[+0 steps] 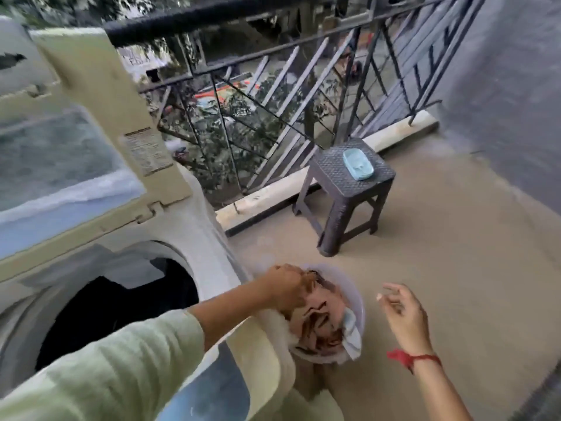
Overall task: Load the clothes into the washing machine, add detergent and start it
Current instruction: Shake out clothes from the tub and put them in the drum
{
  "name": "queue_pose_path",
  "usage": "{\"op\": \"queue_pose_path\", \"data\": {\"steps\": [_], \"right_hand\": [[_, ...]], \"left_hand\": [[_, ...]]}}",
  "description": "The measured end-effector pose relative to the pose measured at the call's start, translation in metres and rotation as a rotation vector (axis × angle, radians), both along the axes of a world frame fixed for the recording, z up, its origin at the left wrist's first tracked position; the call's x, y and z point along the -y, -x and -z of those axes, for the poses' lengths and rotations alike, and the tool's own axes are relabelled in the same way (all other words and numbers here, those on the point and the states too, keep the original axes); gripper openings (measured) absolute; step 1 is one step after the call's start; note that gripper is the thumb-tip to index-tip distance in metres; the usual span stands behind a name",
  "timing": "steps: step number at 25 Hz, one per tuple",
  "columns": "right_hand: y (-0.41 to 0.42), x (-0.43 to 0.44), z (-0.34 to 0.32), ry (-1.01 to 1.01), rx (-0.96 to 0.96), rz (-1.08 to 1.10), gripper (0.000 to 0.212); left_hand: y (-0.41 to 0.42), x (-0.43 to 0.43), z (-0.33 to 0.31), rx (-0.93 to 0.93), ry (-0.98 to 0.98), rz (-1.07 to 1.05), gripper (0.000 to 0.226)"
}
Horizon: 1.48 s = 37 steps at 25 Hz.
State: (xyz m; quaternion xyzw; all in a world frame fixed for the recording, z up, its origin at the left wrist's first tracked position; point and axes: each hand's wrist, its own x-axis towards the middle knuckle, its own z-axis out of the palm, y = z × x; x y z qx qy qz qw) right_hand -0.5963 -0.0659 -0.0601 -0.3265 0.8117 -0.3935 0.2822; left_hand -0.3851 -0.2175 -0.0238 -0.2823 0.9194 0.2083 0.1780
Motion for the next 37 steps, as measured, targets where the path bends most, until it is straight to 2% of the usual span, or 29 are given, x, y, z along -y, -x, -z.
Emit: {"op": "queue_pose_path", "data": {"steps": [3,6,9,11,14,15,17,18,20,22,24,25,29,30,32,34,37], "right_hand": [[0.022,0.007,0.061,-0.183,0.036,-0.071,0.033],[0.038,0.023,0.13,-0.363,0.031,-0.201,0.043],[0.046,0.041,0.197,-0.514,0.012,-0.367,0.059],[0.051,0.052,0.243,-0.577,0.003,-0.498,0.073],[0.06,0.07,0.308,-0.605,-0.011,-0.691,0.099],[0.063,0.077,0.323,-0.613,-0.007,-0.763,0.104],[0.069,0.091,0.337,-0.663,0.039,-0.873,0.1],[0.07,0.096,0.336,-0.66,0.084,-0.916,0.083],[0.07,0.098,0.322,-0.613,0.106,-0.93,0.026],[0.071,0.09,0.3,-0.531,0.05,-0.775,0.015],[0.073,0.078,0.266,-0.35,0.049,-0.506,0.029],[0.073,0.073,0.248,-0.259,-0.006,-0.428,0.037],[0.065,0.068,0.151,-0.006,-0.305,-0.369,0.044],[0.062,0.069,0.131,0.042,-0.312,-0.367,0.045],[0.058,0.073,0.098,0.105,-0.296,-0.355,0.045],[0.053,0.074,0.063,0.14,-0.362,-0.328,0.043],[0.049,0.078,0.012,0.242,-0.482,-0.277,0.03]], "left_hand": [[0.042,0.03,0.048,0.311,-0.128,0.041,0.044],[0.07,0.054,0.112,0.334,-0.295,-0.162,0.045],[0.08,0.052,0.189,0.323,-0.328,-0.449,0.031],[0.082,0.036,0.241,0.368,-0.311,-0.517,0.052],[0.076,0.011,0.314,0.29,-0.375,-0.614,0.102],[0.067,0.004,0.34,0.272,-0.405,-0.678,0.109],[0.055,0.001,0.366,0.277,-0.489,-0.797,0.108],[0.052,0.001,0.375,0.303,-0.533,-0.813,0.103],[0.071,0.011,0.342,0.3,-0.601,-0.787,0.097],[0.079,0.019,0.317,0.342,-0.578,-0.634,0.087],[0.085,0.029,0.286,0.412,-0.397,-0.507,0.057],[0.087,0.032,0.274,0.41,-0.325,-0.472,0.05],[0.089,0.039,0.211,0.362,-0.183,-0.358,0.039],[0.089,0.04,0.195,0.361,-0.163,-0.36,0.036],[0.084,0.044,0.163,0.307,-0.132,-0.353,0.044],[0.077,0.047,0.122,0.262,-0.067,-0.34,0.048],[0.068,0.055,0.062,0.214,0.006,-0.349,0.035]]}}
